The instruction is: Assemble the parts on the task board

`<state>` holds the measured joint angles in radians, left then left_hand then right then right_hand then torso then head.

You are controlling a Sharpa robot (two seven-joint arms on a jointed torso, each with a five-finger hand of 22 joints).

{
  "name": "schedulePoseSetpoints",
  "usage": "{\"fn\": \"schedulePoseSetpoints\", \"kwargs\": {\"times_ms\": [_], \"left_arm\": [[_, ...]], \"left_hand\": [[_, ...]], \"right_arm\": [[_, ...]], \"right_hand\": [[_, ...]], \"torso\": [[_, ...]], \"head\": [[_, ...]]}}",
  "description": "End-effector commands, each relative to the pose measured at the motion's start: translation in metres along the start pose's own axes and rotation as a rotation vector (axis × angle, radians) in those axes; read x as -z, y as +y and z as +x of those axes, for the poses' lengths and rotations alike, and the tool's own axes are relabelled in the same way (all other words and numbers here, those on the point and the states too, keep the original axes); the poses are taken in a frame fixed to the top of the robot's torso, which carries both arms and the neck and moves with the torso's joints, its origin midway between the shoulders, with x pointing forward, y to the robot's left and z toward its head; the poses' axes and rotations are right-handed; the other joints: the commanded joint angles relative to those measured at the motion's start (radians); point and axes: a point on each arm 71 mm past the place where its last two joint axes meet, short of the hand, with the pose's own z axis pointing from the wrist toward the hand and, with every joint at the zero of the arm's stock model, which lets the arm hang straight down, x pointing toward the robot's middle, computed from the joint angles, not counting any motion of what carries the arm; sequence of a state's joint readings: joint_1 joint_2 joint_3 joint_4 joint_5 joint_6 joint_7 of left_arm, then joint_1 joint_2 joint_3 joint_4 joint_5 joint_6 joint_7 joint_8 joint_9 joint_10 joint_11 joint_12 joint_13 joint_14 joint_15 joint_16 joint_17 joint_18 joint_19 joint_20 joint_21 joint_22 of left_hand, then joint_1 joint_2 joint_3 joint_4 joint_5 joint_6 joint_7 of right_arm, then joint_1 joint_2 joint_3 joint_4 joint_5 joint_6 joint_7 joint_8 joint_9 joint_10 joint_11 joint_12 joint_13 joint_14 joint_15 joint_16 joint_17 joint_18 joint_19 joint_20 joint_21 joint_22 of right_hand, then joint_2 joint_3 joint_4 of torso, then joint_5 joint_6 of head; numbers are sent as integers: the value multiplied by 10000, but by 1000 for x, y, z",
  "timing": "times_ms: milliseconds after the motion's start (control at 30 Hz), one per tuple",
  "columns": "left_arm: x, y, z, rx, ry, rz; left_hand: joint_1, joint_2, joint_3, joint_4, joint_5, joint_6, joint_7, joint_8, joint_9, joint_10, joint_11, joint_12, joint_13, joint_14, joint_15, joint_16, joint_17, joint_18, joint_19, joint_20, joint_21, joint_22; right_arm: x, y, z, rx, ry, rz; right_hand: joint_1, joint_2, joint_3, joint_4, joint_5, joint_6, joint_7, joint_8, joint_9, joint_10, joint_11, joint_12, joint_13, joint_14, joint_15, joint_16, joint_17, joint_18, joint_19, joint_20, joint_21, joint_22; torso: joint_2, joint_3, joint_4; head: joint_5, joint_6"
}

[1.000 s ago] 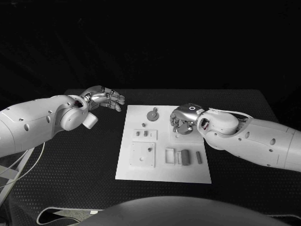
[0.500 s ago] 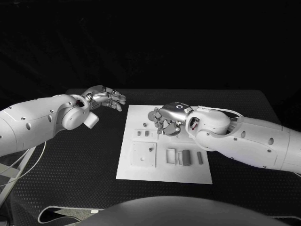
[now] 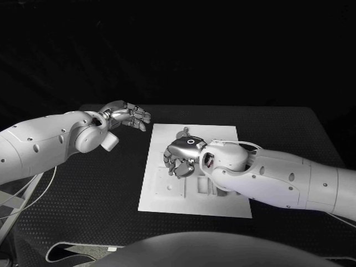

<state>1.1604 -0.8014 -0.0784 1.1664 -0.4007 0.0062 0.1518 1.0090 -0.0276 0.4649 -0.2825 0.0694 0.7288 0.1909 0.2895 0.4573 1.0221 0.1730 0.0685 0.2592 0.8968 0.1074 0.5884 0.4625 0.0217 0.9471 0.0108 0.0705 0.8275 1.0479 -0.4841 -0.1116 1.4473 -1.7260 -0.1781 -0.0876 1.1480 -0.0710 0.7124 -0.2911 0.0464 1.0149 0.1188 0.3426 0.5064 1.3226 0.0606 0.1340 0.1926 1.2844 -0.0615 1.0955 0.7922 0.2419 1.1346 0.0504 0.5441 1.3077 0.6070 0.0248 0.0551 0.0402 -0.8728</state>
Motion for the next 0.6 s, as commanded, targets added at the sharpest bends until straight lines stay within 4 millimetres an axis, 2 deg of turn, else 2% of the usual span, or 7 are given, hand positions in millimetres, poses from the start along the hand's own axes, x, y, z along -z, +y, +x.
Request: {"fn": "schedulePoseSetpoints", "kwargs": {"times_ms": [33,200,333,367,600], "left_arm": [[-2,-3,3,4,141,182],[-3,-4,4,2,145,229],[-3,-4,3,-2,120,220],[-3,-4,4,0,139,227],[-4,-4,5,6,174,237]], "left_hand": [[-95,1,-39,19,-55,-78,373,50,-13,-62,0,31,-10,48,10,-42,12,160,32,-17,10,-14],[-102,10,-38,23,-54,-76,372,53,-13,-58,0,33,-9,52,9,-45,19,160,36,-17,13,-16],[-108,13,-39,26,-55,-75,372,55,-13,-56,-1,34,-9,54,9,-47,23,160,37,-17,14,-17],[-109,13,-39,25,-55,-75,372,55,-13,-56,-1,34,-10,54,9,-47,24,160,38,-17,14,-18],[-112,12,-39,23,-55,-76,372,56,-14,-56,-2,35,-10,56,8,-51,29,161,38,-18,14,-20]], "right_arm": [[-4,3,12,514,473,-51],[-4,9,25,479,794,-184],[-5,11,33,546,935,-222],[-5,11,34,535,959,-208],[-5,12,39,470,1030,-216]], "right_hand": [[31,135,58,17,27,14,-15,12,16,252,-206,27,117,-67,-95,23,11,199,15,-27,37,211],[27,141,59,14,27,11,-14,11,19,250,-205,23,122,-70,-94,23,12,199,12,-26,37,212],[24,148,61,12,27,7,-13,9,21,248,-204,19,126,-73,-93,22,13,199,8,-26,37,213],[23,149,61,12,27,7,-13,9,21,247,-204,18,126,-73,-93,22,13,199,8,-26,37,213],[15,157,61,11,27,1,-11,7,25,246,-203,13,133,-77,-91,22,15,199,4,-25,38,215]], "torso": [[5,-10,26],[8,-1,48],[5,3,22],[6,13,-3],[1,14,3]], "head": [[86,2],[164,2],[265,2],[304,2],[376,2]]}}
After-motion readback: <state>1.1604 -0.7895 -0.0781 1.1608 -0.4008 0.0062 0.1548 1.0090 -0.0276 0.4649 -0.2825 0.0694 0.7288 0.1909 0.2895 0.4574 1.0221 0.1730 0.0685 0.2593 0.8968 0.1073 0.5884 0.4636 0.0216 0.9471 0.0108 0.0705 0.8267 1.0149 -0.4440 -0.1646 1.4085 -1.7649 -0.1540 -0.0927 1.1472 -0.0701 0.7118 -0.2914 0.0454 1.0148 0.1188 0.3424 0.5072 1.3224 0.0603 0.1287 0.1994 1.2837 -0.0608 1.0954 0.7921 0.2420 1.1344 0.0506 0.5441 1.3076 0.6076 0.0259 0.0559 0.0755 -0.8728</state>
